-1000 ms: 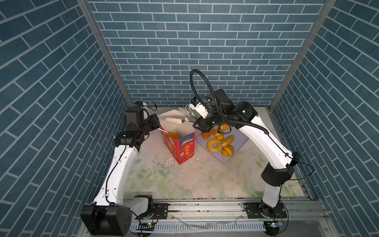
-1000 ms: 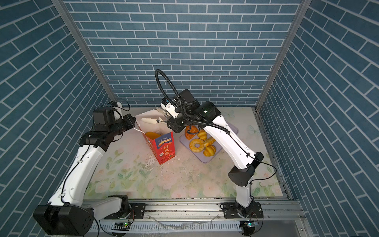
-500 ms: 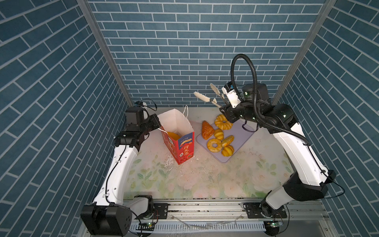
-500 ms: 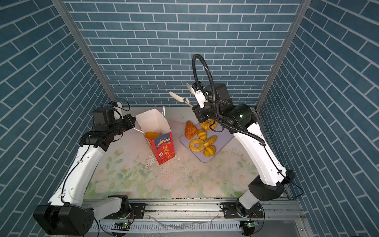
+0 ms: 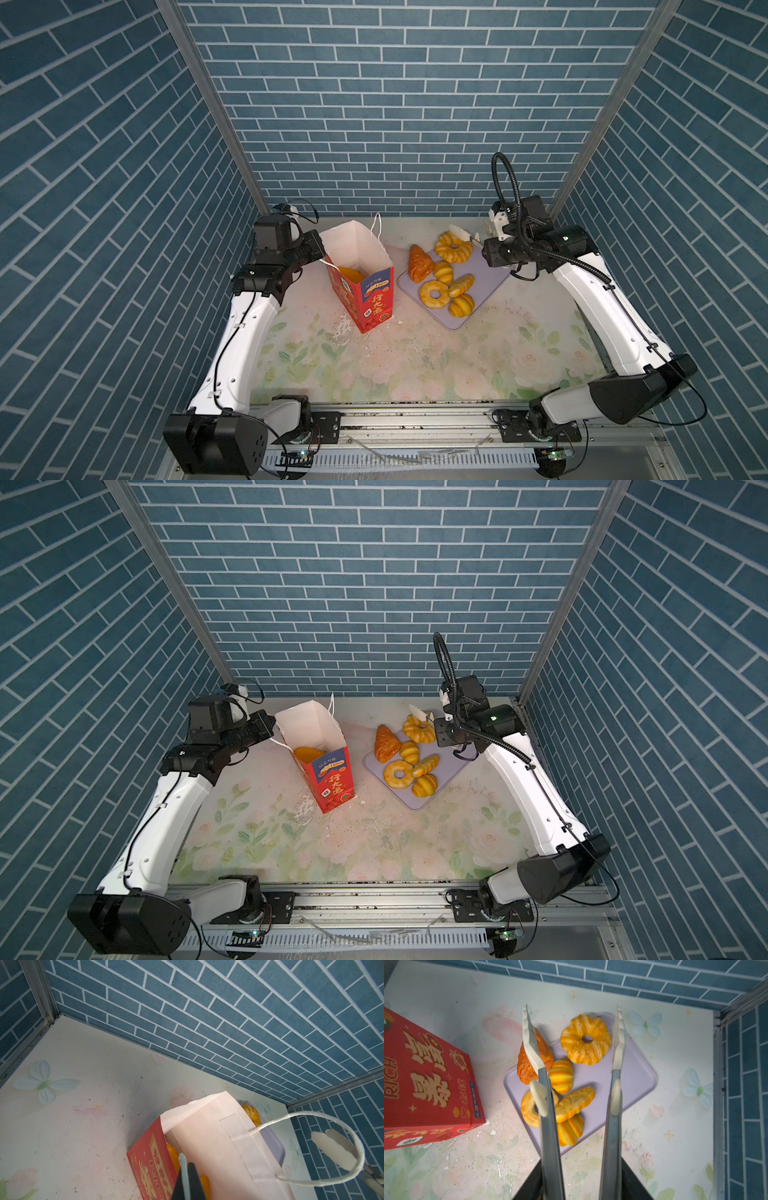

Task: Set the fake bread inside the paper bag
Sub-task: 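Withdraw the empty tongs with the right gripper back over the tray, then lower the tongs onto a yellow bun and pinch it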

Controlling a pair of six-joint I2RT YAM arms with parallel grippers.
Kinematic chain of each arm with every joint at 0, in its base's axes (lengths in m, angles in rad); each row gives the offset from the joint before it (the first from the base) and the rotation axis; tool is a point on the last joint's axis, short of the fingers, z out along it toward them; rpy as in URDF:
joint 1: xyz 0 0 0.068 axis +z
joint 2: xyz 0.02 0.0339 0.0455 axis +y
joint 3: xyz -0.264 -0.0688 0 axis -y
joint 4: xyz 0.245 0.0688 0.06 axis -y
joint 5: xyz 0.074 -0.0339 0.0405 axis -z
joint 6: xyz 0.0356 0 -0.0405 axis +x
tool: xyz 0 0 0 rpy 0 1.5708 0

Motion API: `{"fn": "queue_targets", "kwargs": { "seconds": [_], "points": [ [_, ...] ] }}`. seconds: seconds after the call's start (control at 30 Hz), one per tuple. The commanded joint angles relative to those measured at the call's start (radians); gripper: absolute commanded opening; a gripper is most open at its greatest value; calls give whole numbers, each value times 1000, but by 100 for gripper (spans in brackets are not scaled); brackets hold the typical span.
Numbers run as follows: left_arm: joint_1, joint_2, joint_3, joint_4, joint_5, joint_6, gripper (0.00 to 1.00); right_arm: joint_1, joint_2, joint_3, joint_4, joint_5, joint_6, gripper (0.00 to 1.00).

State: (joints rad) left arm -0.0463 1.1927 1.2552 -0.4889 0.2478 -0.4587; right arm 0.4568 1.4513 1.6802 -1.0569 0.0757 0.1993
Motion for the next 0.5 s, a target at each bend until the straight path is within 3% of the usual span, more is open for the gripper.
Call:
{"fn": "queue_targets", "kwargs": {
  "seconds": [0.0,0.3,0.47],
  "points": [
    [-5,10,28,-7,-4,11,0,-6,29,-32,-41,-50,47,50],
    [-4,4,16,-8,-8,7,0,-38,122,-86,-105,-45,97,51],
    [-4,3,17,-6,-8,8,0,-73,131,-141,-72,-121,172,50]
  ]
}}
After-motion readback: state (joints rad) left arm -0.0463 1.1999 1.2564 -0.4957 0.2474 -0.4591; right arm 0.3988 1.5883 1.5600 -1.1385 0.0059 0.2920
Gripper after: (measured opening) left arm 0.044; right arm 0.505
